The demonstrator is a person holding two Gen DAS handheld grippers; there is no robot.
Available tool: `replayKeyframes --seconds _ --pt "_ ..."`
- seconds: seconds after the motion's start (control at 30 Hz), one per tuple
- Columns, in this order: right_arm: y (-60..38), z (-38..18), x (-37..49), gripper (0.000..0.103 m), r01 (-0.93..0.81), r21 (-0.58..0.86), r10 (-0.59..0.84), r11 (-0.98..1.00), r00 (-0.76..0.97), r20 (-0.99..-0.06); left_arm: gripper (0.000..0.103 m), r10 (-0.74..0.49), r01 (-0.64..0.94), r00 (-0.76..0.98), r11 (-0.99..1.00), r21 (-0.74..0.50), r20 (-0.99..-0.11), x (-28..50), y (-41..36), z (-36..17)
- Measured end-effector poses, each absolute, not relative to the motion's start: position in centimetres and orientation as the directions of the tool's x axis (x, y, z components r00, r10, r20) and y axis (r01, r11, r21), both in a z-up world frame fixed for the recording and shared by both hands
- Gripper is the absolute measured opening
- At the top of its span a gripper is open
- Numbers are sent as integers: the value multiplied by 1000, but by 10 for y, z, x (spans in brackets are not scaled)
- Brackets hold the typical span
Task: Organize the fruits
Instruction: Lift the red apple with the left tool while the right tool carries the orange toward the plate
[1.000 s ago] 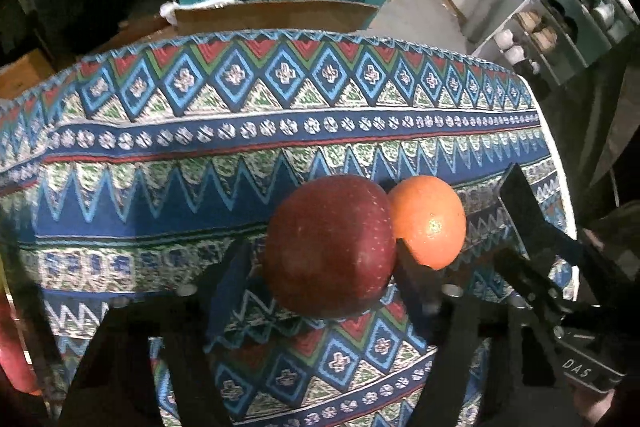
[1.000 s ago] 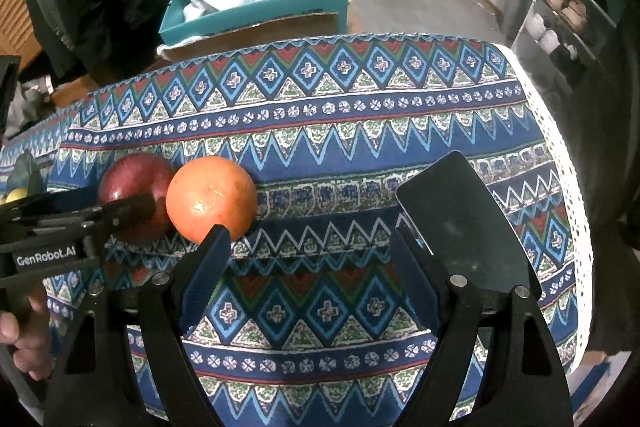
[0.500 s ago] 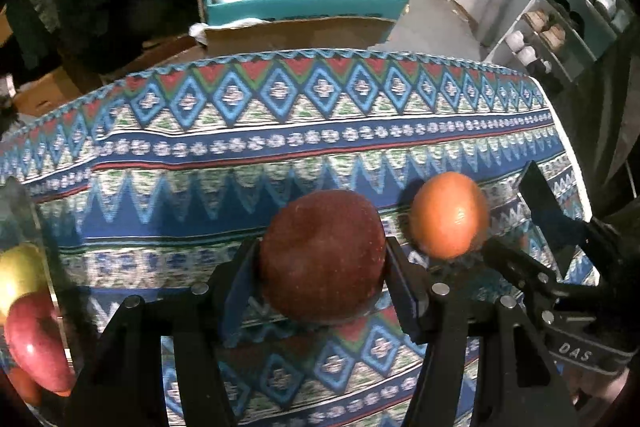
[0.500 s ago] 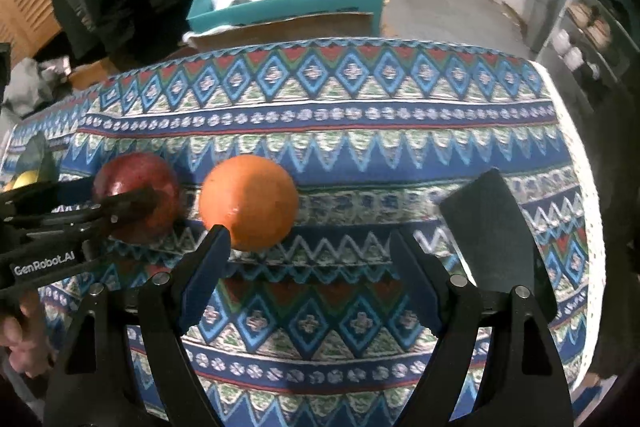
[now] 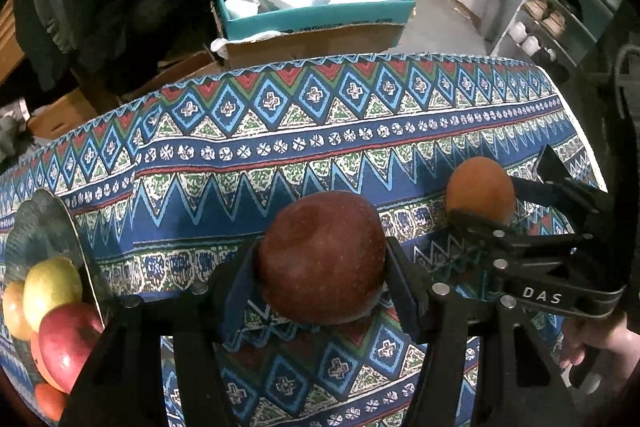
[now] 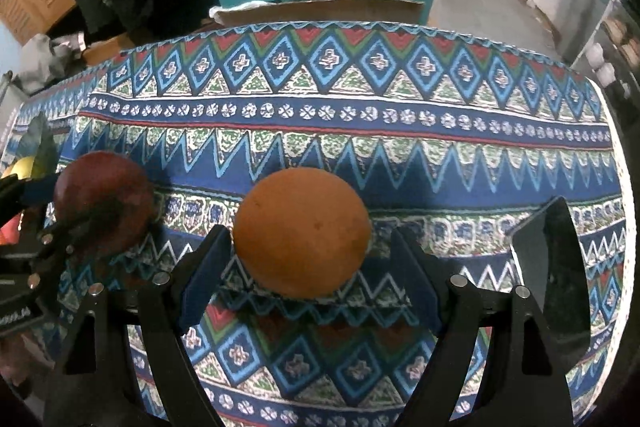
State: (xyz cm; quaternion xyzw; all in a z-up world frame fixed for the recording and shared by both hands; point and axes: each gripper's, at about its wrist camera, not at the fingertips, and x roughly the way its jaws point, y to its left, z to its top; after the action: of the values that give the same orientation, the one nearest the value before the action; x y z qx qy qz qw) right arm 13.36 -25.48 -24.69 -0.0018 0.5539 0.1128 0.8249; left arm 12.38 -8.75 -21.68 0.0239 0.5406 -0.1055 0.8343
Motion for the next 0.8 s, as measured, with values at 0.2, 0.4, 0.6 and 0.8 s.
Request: replayKeyframes --seconds 0.2,0.4,0.6,0.8 --pt "-249 -255 141 71 -190 135 195 972 345 -918 63 -185 191 381 974 -119 -906 131 -85 -220" --pt "-253 -256 137 67 -184 131 190 974 353 -916 63 -190 174 354 975 -135 -916 134 -85 -232" --pt "-259 -254 122 66 -176 94 154 980 368 -917 63 -198 168 361 975 -145 -911 134 -85 -233" --pt "-261 -241 112 66 -164 61 124 985 409 -904 63 -186 170 392 977 -128 -901 127 -84 -223"
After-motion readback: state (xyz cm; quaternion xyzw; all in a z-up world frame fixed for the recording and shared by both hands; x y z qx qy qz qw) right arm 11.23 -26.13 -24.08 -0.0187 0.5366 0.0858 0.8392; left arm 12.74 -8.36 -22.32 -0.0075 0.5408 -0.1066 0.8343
